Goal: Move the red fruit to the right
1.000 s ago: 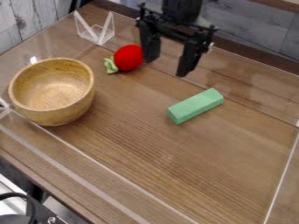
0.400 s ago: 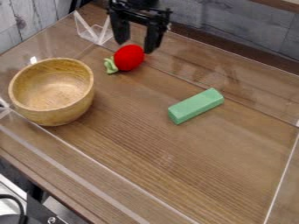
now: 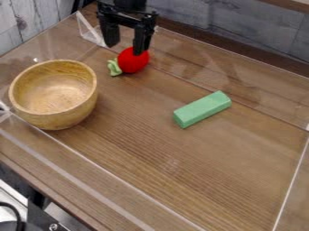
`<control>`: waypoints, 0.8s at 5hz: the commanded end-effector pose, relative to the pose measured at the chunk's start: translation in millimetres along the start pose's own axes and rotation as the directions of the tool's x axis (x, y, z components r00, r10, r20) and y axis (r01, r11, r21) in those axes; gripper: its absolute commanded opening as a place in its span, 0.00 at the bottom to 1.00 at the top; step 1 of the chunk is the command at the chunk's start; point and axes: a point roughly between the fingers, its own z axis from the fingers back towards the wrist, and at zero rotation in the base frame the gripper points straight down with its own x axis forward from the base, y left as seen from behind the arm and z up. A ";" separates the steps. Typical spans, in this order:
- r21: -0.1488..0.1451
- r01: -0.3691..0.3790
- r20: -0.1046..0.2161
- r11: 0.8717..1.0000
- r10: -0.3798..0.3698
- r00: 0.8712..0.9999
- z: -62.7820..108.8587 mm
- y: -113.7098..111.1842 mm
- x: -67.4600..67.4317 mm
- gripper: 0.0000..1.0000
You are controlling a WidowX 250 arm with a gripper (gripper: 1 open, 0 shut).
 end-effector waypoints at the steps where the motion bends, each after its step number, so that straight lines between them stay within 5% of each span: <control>1: 0.010 -0.004 0.064 1.000 0.003 0.998 11.8 10.1 8.6 1.00; 4: -0.033 0.004 0.102 0.999 -0.001 0.995 3.5 13.7 17.7 1.00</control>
